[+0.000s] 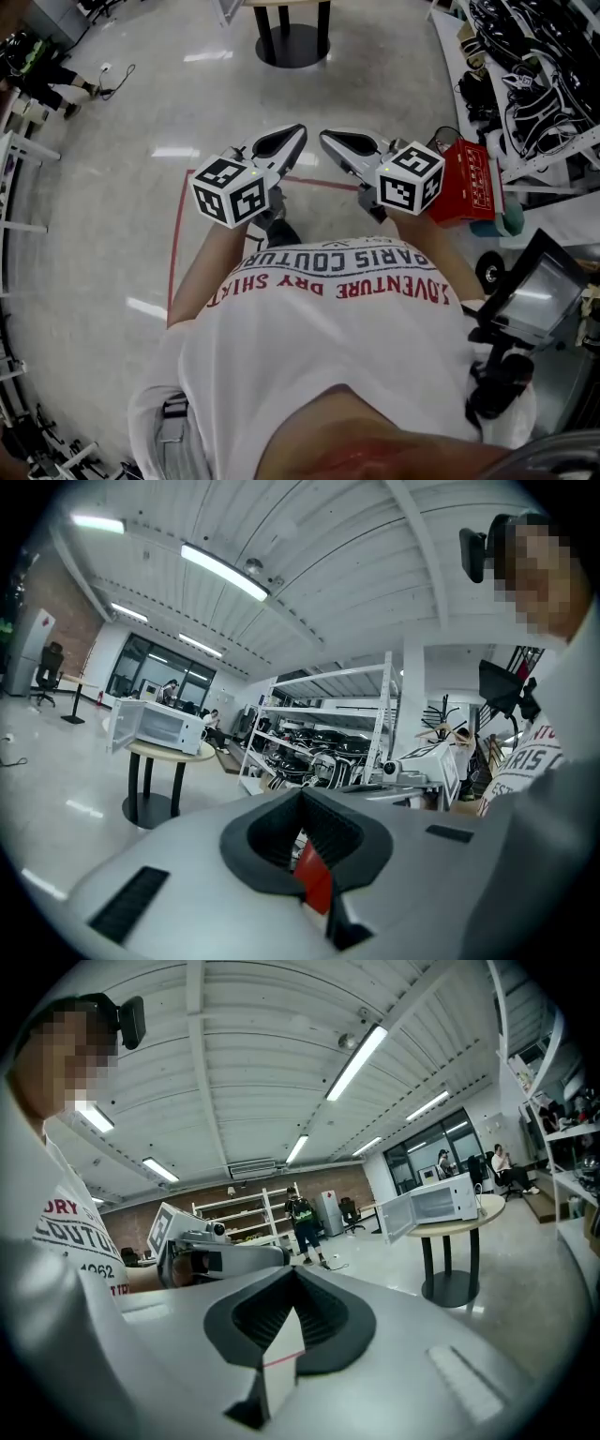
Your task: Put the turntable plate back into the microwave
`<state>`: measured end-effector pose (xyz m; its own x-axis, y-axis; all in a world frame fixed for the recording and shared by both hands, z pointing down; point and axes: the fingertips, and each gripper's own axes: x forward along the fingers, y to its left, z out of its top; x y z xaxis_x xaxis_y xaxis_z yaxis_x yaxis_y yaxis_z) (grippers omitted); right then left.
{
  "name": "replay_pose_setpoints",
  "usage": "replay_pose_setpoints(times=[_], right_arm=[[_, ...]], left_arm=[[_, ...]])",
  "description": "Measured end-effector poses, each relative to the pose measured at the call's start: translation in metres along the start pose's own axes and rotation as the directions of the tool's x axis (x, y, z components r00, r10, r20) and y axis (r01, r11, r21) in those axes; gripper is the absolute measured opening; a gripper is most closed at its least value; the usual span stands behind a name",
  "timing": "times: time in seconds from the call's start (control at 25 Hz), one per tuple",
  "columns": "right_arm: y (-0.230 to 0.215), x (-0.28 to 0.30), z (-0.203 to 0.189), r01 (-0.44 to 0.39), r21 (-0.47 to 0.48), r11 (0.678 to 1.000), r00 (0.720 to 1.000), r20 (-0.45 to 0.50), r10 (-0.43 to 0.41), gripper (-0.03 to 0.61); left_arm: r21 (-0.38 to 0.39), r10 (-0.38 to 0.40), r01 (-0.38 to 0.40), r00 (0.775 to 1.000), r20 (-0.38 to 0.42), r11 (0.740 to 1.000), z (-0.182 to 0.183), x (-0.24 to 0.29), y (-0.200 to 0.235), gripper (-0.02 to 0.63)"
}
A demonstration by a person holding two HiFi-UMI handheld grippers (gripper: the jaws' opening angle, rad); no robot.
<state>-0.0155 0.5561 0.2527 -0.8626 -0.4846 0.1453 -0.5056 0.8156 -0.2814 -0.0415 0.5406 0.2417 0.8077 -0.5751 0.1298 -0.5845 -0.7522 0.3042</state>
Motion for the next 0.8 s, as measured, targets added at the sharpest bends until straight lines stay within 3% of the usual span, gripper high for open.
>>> replay_pose_setpoints(times=[0.36,0.52,0.8], right_arm=[[0.02,-0.03,-0.023,-0.006,-0.025,1.0,1.0,0.01,0.006,0.0],[0.026,-0.042,-0.035,-0.002,-0.029,1.0,1.0,0.004,0.002,0.0],[-0.004,-0.023,-0.031,0.033,-0.009,0.999,0.999,0.012,-0.033,0.0]], left_arm=[[0.023,0.009,-0.009,1.0,0.005,1.0,-0.027,-0.007,-0.036,0.001],[-0.017,-0.018,0.018,1.0,0.009,1.0,-0.039,-0.006,-0.05,0.0],[-0.018,-0.059,0.059,0.998,0.0,0.998,-0.03,0.011,-0.021,0.001]])
